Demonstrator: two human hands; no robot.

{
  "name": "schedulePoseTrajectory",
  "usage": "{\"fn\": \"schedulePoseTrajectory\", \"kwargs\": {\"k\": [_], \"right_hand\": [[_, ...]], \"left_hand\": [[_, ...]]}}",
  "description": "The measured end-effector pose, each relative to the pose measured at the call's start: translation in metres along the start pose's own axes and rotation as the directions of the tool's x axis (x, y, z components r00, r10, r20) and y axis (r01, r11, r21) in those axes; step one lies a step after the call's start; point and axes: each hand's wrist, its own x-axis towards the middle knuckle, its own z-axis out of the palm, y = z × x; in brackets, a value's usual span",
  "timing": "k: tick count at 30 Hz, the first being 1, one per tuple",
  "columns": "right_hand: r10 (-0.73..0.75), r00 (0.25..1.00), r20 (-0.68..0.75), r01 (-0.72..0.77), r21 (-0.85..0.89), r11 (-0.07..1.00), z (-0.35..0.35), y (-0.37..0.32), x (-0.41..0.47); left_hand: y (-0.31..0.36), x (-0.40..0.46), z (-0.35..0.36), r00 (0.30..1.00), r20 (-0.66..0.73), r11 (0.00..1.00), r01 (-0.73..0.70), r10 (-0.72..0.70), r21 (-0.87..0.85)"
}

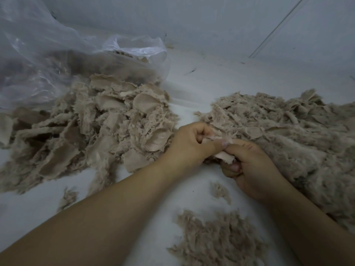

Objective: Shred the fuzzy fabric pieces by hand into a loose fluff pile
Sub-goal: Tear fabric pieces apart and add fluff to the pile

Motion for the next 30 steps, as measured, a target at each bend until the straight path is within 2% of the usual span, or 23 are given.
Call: {"fn": "schedulePoseTrajectory", "kwargs": {"k": [4, 8, 13, 15, 20, 24, 30], "right_hand": [[0.008, 0.999, -0.039, -0.006, 0.044, 0.999, -0.001, 0.0, 0.0], [-0.021, 0.999, 0.03, 0.022, -0.038, 0.999, 0.001, 0.001, -0.002], [-0.039, 0.997, 0.066, 0.042, -0.06, 0.997, 0.003, 0.0, -0.004], [-0.033, 0.997, 0.066, 0.038, -0.08, 0.996, 0.003, 0.0, -0.004], [-0.025, 0.996, 0.087, 0.032, -0.079, 0.996, 0.003, 0.001, -0.004], [-0.026, 0.995, 0.094, 0.035, -0.098, 0.995, 0.001, 0.001, -0.004], [-0.02, 0.993, 0.118, 0.039, -0.163, 0.986, -0.002, 0.002, -0.006]], "left_hand": [[0.003, -0.001, -0.005, 0.997, 0.025, 0.997, 0.068, -0.067, -0.038], [0.009, -0.001, -0.005, 0.988, 0.054, 0.99, 0.143, -0.144, 0.014], [0.012, 0.0, 0.001, 0.98, 0.111, 0.986, 0.165, -0.164, 0.007], [0.013, 0.002, 0.001, 0.975, 0.144, 0.984, 0.174, -0.166, -0.044], [0.014, 0.003, 0.002, 0.974, 0.199, 0.992, 0.117, -0.106, -0.04], [0.01, 0.006, 0.002, 0.98, 0.144, 0.99, 0.131, -0.137, 0.047], [0.006, 0.011, 0.004, 0.977, 0.087, 0.981, 0.195, -0.192, -0.023]]}}
